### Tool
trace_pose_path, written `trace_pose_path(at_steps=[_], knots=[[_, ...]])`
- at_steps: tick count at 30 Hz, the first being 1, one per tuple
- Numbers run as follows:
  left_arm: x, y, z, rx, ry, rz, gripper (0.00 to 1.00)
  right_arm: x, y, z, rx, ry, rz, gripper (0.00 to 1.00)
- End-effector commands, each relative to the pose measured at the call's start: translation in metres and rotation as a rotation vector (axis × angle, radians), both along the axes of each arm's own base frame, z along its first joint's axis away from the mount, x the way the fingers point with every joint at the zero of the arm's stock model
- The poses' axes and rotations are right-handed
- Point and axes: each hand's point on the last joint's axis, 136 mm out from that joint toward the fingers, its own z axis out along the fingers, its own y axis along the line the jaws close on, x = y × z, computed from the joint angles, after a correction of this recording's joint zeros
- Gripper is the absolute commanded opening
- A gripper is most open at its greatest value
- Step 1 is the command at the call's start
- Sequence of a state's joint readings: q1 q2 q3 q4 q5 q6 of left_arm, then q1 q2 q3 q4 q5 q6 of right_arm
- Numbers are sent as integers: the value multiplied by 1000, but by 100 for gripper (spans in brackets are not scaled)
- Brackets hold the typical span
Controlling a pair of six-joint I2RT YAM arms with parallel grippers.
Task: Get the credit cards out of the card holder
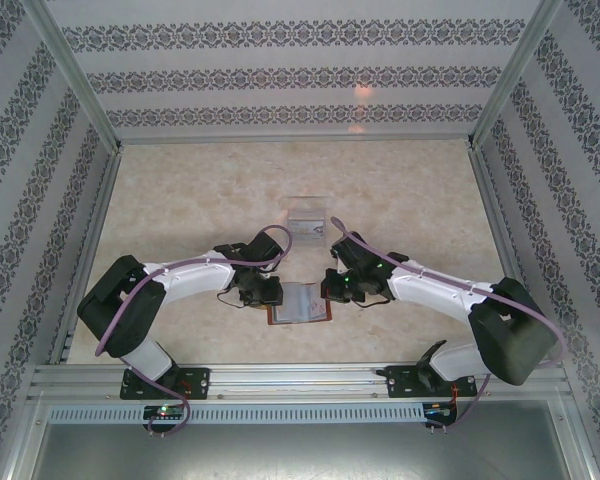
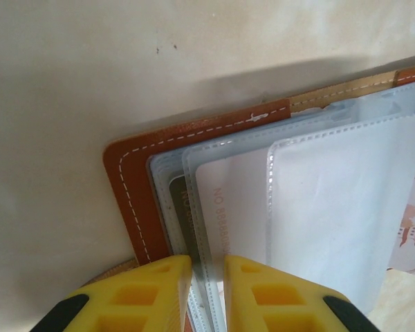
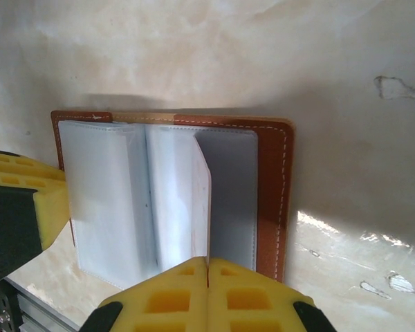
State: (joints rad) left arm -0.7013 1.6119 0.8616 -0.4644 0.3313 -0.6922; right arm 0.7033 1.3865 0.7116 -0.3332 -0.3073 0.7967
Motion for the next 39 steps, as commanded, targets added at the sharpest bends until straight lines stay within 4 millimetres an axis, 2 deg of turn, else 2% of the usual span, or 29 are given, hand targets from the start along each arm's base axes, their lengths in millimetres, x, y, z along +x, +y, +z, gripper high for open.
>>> trace_pose_path(at_steps=[1,4,8,12,20,24,27,31,39], knots=[[-17,19,-12,100,46,-9,21,1,5,3,-17,-8,4,1],[-17,20,-12,98,46,-6,22,0,12,3,-9,-7,14,4],[-18,20,-11,94,44,-4,22,-1,21,1,-1,5,27,12],[-18,20,-11,93,42,-4,22,-2,26,1,1,12,34,13],[-17,19,-7,79,33,0,22,-1,23,5,-14,-4,30,1],[-18,17,-11,78,45,-3,22,1,18,9,-29,-18,23,0],[-18,17,-12,87,56,-5,22,3,6,14,-51,-43,1,0],[-17,19,-6,99,48,-8,22,10,-6,29,-33,-108,-25,0],[-19,17,-1,84,55,-10,22,24,-24,81,-23,-306,-37,0]])
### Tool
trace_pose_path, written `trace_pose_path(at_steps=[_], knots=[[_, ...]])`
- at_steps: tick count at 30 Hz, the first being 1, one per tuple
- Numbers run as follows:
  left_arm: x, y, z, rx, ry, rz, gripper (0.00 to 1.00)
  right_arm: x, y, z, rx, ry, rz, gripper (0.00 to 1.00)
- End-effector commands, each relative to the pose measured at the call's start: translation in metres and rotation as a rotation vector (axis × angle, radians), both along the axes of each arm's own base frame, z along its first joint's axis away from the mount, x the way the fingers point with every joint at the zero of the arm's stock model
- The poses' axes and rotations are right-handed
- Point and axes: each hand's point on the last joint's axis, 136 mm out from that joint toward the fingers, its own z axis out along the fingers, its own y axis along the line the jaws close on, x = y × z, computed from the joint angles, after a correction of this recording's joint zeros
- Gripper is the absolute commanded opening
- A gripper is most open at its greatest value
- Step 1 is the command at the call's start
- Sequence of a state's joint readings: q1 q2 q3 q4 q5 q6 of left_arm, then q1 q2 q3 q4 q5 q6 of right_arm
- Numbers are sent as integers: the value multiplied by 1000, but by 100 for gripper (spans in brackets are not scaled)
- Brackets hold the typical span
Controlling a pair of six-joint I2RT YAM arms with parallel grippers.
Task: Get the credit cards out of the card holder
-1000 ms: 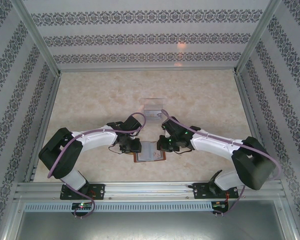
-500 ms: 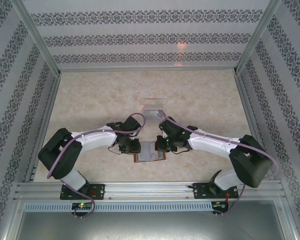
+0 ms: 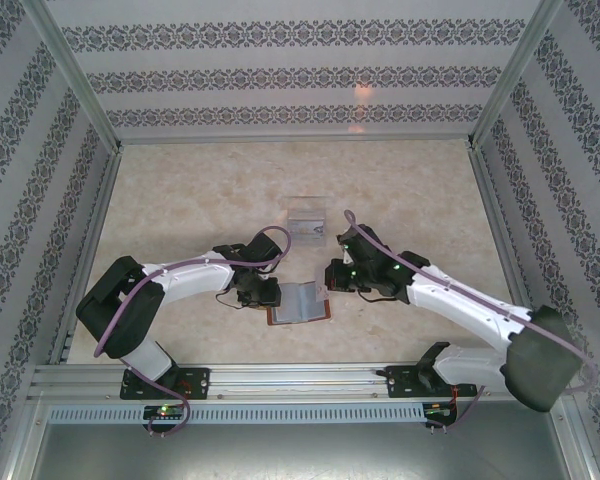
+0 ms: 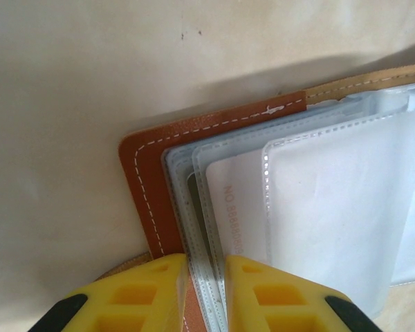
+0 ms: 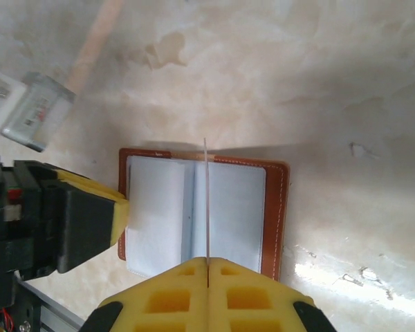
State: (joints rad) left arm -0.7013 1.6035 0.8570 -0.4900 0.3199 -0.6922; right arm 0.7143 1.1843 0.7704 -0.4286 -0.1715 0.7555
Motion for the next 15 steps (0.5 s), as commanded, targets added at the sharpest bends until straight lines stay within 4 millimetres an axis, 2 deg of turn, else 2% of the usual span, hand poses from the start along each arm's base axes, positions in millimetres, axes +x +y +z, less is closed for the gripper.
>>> trace_pose_path(at_steps=[1,5,9,15], knots=[[-14,11,1,57,42,-13,22,9,-17,22,-33,-101,-22,0],[-14,9,4,41,37,-5,22,11,-32,37,-19,-158,-60,0],[-15,9,4,34,33,0,22,11,-44,45,-5,-186,-89,0],[-15,10,0,47,38,-6,22,15,-48,56,-11,-205,-59,0]])
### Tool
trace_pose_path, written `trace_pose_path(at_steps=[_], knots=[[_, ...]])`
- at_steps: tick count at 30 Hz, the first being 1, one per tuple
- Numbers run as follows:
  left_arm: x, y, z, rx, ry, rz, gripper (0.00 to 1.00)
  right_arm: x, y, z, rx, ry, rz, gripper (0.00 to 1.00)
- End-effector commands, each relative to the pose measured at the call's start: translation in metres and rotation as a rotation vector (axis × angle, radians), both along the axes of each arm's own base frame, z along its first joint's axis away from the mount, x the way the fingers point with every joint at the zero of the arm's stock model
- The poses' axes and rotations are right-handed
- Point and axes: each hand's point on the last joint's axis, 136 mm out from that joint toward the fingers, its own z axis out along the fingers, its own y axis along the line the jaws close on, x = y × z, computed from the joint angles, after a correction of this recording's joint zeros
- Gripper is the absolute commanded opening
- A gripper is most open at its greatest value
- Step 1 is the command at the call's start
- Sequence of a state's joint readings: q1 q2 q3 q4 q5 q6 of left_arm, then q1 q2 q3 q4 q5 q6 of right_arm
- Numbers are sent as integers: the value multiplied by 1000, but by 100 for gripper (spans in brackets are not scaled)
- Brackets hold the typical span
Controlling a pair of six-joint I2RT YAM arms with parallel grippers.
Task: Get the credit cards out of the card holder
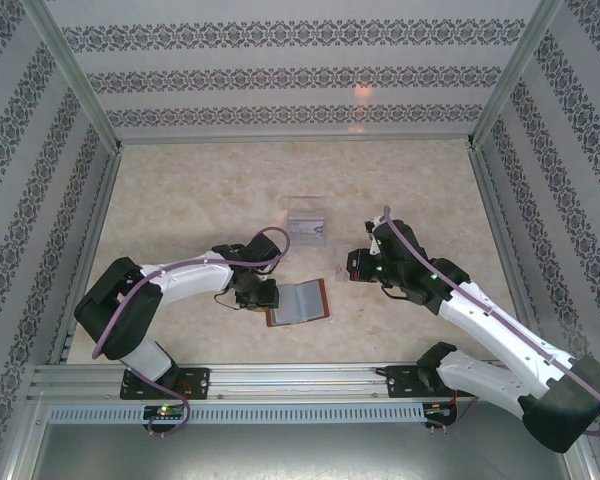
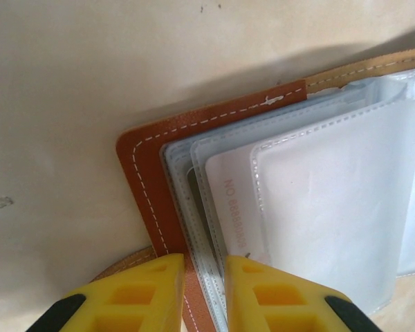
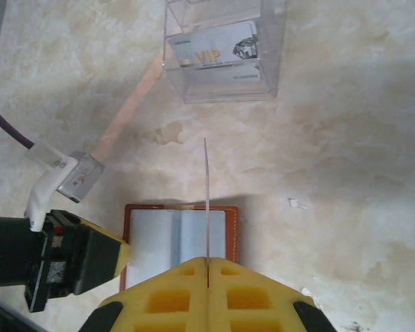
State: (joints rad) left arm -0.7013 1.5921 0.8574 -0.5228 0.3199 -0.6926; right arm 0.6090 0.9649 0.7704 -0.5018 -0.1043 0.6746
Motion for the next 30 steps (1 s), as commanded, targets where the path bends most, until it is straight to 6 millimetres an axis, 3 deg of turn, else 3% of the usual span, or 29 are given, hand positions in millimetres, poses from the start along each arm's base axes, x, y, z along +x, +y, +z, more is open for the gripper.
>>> trace_pose_path(at_steps=[1,15,25,30], knots=[[-10,7,-3,35,20,-6,22,3,-2,8,-32,-20,42,0],[-15,8,-21,47,54,-13,22,24,19,24,-92,-100,213,0],[-14,8,-19,24,24,-5,22,35,53,0,-233,-100,642,0],[-14,7,-16,15,14,-1,22,56,57,-14,-360,-77,758,0]])
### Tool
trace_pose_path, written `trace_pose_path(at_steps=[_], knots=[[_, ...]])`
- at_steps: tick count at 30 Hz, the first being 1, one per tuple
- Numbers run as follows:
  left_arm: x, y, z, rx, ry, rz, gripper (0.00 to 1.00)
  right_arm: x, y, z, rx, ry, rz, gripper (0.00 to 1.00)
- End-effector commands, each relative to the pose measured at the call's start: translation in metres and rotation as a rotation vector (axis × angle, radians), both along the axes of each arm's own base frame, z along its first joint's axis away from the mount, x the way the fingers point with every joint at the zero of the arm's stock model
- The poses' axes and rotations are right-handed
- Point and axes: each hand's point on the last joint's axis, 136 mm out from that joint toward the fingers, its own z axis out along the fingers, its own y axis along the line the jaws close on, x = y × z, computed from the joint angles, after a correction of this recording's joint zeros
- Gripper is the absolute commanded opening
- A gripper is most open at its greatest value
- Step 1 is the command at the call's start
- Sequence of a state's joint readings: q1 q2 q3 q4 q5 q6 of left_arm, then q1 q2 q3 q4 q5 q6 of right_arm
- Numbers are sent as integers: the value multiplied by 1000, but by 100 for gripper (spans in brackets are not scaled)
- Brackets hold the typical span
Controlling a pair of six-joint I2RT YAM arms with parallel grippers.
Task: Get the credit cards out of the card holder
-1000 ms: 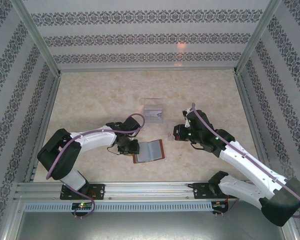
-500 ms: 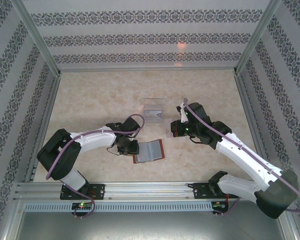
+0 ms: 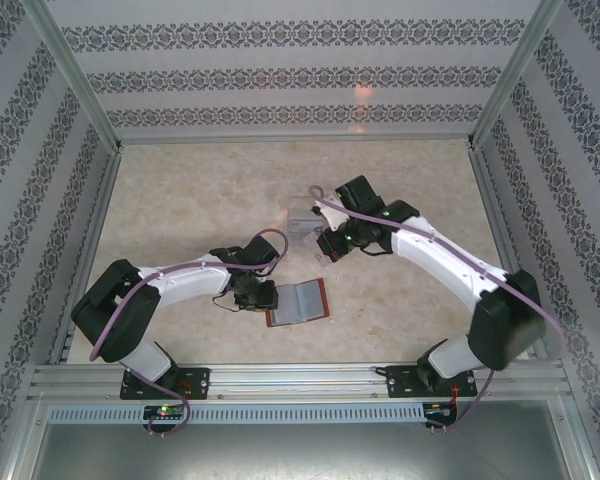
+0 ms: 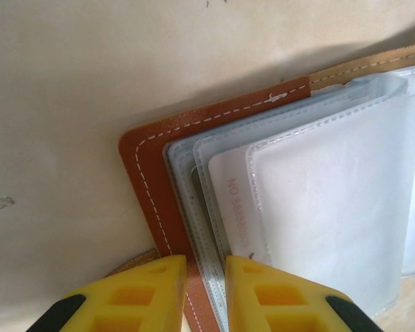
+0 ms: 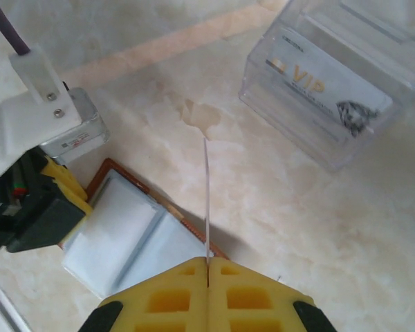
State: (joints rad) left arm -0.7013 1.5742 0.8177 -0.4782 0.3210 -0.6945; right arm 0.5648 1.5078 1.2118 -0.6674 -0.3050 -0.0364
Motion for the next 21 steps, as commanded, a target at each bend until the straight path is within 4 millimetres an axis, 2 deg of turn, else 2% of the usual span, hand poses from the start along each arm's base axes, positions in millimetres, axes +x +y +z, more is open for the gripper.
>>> trace_pose_path(at_steps=[1,9,15,21], knots=[[-12,7,-12,31,29,1,22,5,-2,-3,-85,-31,158,0],[-10,8,-9,31,11,-1,22,44,10,-16,-211,-96,355,0],[-11,7,-12,33,20,-9,22,61,14,-24,-287,-135,540,0],[-11,8,-11,41,20,-14,22,85,12,-18,-358,-188,646,0]])
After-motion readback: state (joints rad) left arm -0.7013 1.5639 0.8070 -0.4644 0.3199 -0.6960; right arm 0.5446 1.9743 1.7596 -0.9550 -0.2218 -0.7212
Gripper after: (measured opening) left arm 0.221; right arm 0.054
